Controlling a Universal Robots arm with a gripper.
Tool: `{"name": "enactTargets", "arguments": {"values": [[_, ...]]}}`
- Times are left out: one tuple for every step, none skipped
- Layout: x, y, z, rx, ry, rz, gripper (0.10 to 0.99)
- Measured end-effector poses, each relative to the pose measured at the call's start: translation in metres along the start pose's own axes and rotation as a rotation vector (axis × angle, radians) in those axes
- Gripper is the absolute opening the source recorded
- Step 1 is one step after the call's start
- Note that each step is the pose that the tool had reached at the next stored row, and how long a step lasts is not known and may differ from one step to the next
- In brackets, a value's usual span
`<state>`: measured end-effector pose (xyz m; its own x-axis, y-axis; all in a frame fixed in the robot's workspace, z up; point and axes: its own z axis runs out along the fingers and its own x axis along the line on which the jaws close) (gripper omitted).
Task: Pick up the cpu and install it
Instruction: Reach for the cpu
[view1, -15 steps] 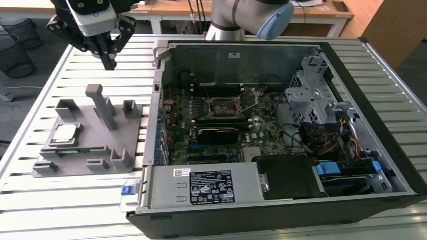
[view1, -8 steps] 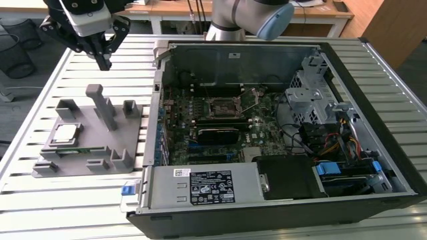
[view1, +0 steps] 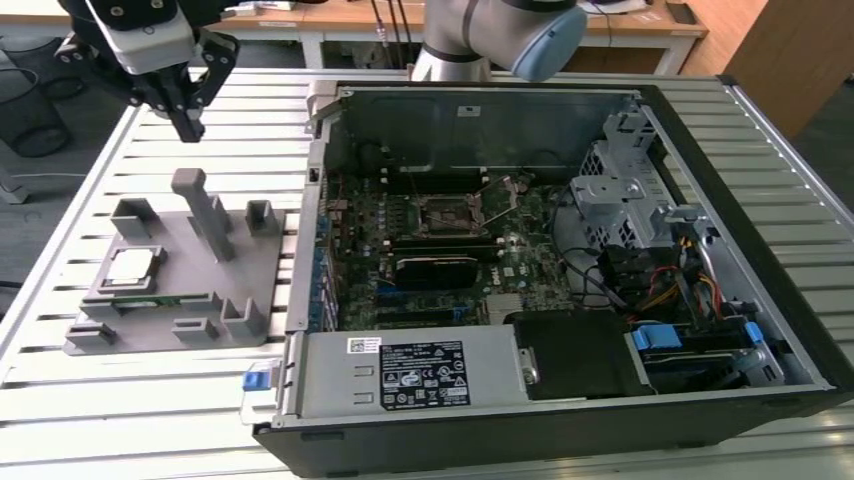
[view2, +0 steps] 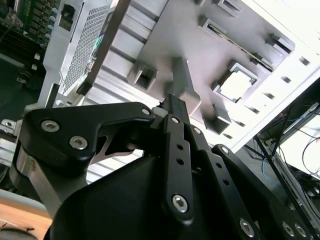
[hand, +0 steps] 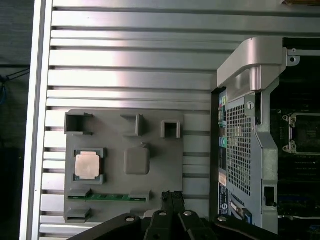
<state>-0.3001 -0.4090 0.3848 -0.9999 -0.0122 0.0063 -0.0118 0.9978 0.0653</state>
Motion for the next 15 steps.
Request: {"name": "enactTargets", "arguments": {"values": [[0.0025, 0.0, 0.0003, 0.0, 0.0, 0.0, 0.106], [0.0051, 0.0, 0.0004, 0.0, 0.0001, 0.0, 0.106], [0.0076, 0.0001, 0.0007, 0.0, 0.0001, 0.0, 0.106], [0.0098, 0.0001, 0.0009, 0.0, 0.0, 0.0, 0.106], [0.0117, 0.0001, 0.0012, 0.0, 0.0001, 0.0, 0.106], [0.0138, 0.0001, 0.0014, 0.0, 0.0, 0.0, 0.106], [0.0162, 0.0001, 0.0016, 0.0, 0.0, 0.0, 0.106], [0.019, 0.0001, 0.0017, 0.0, 0.0, 0.0, 0.106], [0.022, 0.0001, 0.0019, 0.0, 0.0, 0.0, 0.106], [0.0248, 0.0002, 0.002, 0.0, 0.0, 0.0, 0.106], [0.0271, 0.0002, 0.0021, 0.0, 0.0, 0.0, 0.106], [0.029, 0.0002, 0.0022, 0.0, 0.0001, 0.0, 0.106], [0.0308, 0.0002, 0.0023, 0.0, 0.0, 0.0, 0.106], [0.0324, 0.0002, 0.0024, 0.0, 0.0001, 0.0, 0.106], [0.034, 0.0002, 0.0025, 0.0, 0.0, 0.0, 0.106]]}}
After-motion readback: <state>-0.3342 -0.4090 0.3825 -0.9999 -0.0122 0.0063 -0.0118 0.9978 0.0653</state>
